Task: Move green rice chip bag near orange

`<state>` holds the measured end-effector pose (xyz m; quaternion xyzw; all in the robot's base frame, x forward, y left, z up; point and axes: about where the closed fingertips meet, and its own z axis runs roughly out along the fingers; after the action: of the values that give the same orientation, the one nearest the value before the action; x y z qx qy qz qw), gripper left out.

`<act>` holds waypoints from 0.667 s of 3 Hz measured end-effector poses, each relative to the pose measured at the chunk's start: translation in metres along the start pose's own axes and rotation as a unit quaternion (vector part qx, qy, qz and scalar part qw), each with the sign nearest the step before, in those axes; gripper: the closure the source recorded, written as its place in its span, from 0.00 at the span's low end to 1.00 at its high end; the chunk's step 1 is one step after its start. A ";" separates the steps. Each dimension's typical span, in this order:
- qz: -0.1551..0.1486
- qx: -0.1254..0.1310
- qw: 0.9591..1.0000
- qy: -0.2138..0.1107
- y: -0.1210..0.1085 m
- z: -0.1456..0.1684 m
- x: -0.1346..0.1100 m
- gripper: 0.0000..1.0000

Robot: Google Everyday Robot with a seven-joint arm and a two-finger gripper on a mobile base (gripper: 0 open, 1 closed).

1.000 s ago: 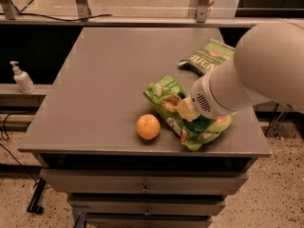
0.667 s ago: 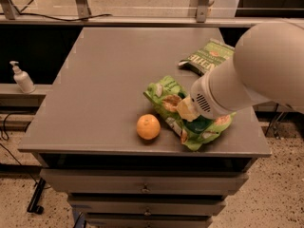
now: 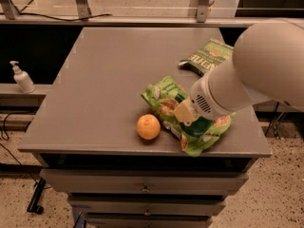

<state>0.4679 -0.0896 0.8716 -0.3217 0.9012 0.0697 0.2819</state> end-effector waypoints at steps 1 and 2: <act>-0.020 -0.017 1.000 0.014 -0.001 0.003 0.004 0.12; -0.041 -0.034 0.998 0.029 -0.003 0.004 0.007 0.00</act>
Offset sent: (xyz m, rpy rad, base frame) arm -0.0012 -0.0102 -0.0101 -0.0518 0.0886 0.1656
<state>0.4668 -0.0947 0.8644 -0.3700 0.8920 0.0790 0.2474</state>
